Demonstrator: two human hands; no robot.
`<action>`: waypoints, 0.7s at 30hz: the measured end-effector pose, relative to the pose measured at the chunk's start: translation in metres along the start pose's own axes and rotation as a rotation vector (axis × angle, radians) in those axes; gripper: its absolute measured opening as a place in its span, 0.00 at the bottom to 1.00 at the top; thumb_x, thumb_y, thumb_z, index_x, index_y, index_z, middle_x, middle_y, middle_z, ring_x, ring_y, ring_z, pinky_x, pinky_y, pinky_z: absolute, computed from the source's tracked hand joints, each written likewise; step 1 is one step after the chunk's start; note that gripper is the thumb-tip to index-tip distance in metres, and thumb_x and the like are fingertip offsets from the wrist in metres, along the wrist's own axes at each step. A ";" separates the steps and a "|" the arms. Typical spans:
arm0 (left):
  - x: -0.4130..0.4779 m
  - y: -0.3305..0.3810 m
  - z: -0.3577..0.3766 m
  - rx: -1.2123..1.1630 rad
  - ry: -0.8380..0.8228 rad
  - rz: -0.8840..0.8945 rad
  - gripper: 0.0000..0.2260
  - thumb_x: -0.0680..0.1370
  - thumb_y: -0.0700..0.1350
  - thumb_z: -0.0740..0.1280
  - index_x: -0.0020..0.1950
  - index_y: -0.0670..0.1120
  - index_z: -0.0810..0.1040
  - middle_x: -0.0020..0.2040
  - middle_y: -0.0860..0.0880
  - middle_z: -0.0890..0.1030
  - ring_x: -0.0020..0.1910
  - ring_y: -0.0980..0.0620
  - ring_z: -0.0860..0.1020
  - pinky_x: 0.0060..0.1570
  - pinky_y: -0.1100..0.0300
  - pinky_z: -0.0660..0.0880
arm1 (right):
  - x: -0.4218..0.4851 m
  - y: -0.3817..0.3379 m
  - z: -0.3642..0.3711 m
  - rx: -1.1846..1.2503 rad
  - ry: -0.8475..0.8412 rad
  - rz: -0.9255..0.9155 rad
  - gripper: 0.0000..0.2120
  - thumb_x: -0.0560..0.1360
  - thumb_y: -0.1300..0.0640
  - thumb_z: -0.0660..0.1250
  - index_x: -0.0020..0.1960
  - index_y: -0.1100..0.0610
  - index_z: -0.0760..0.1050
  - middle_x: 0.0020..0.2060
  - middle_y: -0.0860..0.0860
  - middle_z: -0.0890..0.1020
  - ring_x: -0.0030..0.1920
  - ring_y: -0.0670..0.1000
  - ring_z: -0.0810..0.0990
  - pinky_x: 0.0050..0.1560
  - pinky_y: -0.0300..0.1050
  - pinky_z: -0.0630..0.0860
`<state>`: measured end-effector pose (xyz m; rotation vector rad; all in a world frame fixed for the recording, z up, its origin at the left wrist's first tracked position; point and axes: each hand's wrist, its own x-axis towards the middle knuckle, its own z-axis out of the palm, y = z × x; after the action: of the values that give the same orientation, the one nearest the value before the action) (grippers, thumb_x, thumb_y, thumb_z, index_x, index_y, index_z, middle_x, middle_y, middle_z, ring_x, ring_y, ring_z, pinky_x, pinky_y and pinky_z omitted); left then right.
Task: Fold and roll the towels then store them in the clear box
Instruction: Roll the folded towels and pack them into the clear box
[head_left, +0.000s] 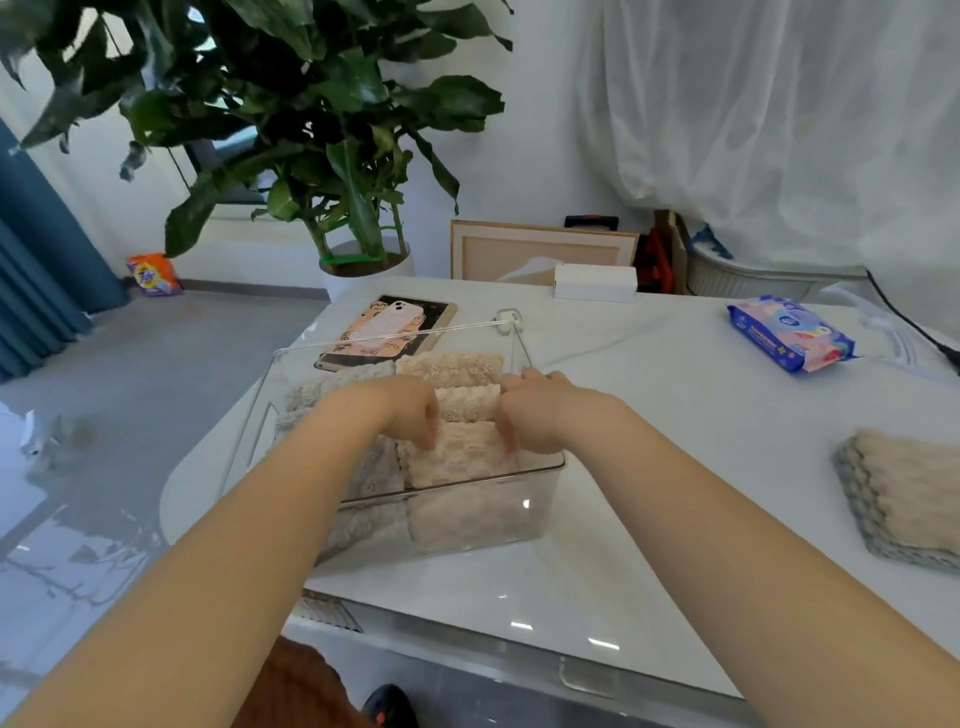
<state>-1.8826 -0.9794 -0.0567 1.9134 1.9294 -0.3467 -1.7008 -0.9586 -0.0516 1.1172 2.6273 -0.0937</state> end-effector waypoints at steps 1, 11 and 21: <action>-0.001 0.004 -0.003 -0.011 0.030 0.003 0.06 0.76 0.45 0.69 0.52 0.47 0.81 0.53 0.51 0.80 0.51 0.51 0.77 0.47 0.60 0.74 | -0.006 0.005 -0.004 0.047 0.016 0.003 0.17 0.75 0.68 0.55 0.58 0.59 0.77 0.65 0.56 0.66 0.64 0.60 0.63 0.64 0.53 0.64; 0.026 0.121 -0.004 -0.247 0.551 0.161 0.11 0.77 0.41 0.59 0.50 0.53 0.79 0.52 0.53 0.80 0.50 0.50 0.78 0.50 0.55 0.75 | -0.097 0.130 0.030 0.606 0.103 0.292 0.24 0.73 0.71 0.51 0.56 0.53 0.79 0.59 0.52 0.75 0.59 0.52 0.75 0.57 0.43 0.70; 0.086 0.332 0.077 -0.432 0.242 0.340 0.12 0.75 0.41 0.62 0.56 0.46 0.79 0.55 0.46 0.80 0.55 0.47 0.77 0.54 0.59 0.73 | -0.219 0.278 0.165 0.759 0.477 1.133 0.16 0.74 0.60 0.63 0.61 0.56 0.75 0.64 0.61 0.71 0.62 0.63 0.71 0.63 0.55 0.70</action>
<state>-1.5427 -0.9259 -0.1297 1.9937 1.5991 0.3858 -1.3195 -0.9452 -0.1336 2.9859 1.8300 -0.6651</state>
